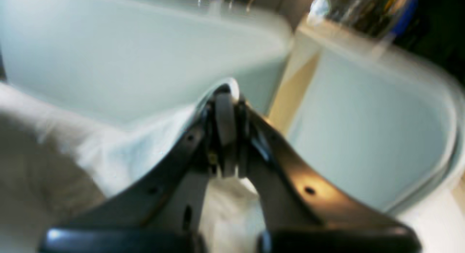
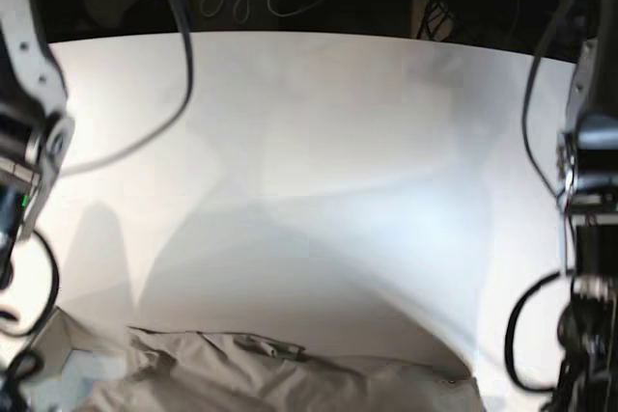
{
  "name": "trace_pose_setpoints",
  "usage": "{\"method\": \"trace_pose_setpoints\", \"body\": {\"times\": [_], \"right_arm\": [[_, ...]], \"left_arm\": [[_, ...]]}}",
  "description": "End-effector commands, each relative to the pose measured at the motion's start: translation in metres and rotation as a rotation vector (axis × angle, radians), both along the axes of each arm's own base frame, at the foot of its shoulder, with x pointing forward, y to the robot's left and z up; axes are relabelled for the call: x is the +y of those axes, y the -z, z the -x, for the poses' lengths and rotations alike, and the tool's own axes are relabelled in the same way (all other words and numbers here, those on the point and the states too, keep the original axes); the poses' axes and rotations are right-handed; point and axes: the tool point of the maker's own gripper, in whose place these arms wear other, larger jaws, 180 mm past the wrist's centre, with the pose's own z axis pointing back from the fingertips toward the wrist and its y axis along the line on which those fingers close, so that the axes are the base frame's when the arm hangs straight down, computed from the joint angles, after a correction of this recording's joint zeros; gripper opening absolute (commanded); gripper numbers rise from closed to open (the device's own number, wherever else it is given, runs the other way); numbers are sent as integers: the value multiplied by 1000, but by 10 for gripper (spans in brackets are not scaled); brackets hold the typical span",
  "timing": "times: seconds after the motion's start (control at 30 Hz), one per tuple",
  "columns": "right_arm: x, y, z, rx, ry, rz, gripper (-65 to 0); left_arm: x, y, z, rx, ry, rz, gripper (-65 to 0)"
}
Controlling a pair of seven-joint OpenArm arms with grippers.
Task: Layout the t-shirt on the table in an organized manner, then fold the t-shirt properly
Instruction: 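Raise the held shirt high with both grippers and swing it, then lower the shirt flat onto the table with both grippers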
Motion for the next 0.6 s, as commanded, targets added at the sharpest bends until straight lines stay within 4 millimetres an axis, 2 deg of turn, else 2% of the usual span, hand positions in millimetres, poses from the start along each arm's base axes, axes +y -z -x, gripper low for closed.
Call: {"method": "trace_pose_setpoints", "body": {"times": [0.0,0.03,0.17,0.23,0.37,0.43,0.53,0.57], "right_arm": [[4,-26,10,-93,-16,9,-650],[11,-10,19,-76,-25,23,-650],[32,52,66,-2,-49,60,-650],[35,73,92,23,-35,47,-650],[27,118,147,99,38,-1,-650],[24,144,174,162,66,-15,-650],[30,186,214,283,75,-33,-650],[31,196,226,309,74,-52,-650]], "left_arm": [[4,-26,11,-89,1,-16,-650],[1,-16,20,-87,8,-31,-650],[4,50,67,-19,21,-64,-650],[8,83,92,26,16,-53,-650],[19,164,141,181,-23,8,-650],[31,210,169,279,-73,58,-650],[49,268,215,411,-165,137,-650],[55,281,229,442,-196,158,-650]]}}
